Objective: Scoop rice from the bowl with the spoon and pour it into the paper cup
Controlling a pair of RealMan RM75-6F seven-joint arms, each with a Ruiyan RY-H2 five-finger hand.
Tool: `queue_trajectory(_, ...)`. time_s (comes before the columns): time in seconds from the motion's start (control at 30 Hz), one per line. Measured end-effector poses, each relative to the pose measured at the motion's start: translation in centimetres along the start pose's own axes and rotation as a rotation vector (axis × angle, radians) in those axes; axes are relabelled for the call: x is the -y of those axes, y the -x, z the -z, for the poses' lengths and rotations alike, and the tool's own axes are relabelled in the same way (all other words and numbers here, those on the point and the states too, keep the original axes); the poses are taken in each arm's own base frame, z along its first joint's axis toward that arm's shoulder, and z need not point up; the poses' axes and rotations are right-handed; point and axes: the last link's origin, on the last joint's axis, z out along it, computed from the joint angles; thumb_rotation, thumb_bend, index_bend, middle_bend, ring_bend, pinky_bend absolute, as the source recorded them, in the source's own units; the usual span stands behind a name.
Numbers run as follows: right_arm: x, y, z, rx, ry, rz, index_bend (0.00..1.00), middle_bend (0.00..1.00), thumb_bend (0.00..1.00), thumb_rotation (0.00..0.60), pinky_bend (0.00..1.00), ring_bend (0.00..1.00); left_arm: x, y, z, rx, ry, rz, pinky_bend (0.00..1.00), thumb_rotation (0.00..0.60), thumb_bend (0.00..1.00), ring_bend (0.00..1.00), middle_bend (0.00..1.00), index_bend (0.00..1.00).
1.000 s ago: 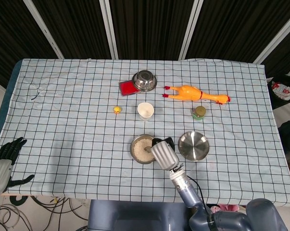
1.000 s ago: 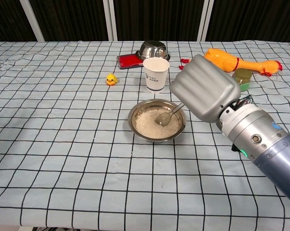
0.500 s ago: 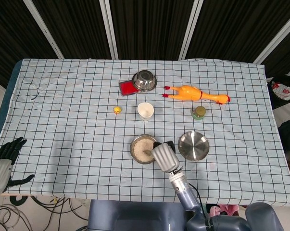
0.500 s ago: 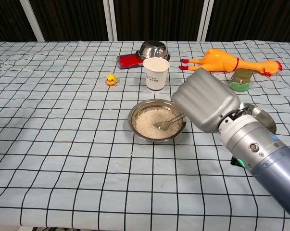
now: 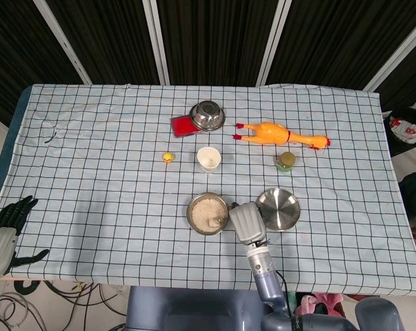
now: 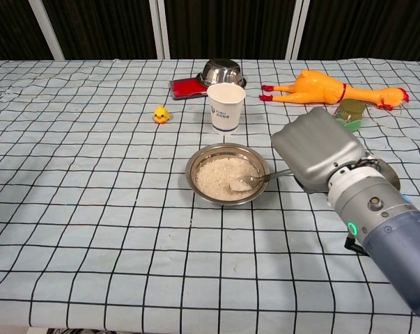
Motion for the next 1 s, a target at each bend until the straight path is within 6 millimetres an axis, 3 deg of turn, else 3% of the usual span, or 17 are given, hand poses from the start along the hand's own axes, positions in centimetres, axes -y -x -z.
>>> queue_trajectory(1.0,-0.3,-3.1,-0.5,0.101,0.07,-0.183,0.7,1.0,0.49,0.6,1.0,1.0,0.1,-0.1,-0.1,-0.001,-0.005,0.006,0.0,0.6,0.01,0.0,0.0,0.0)
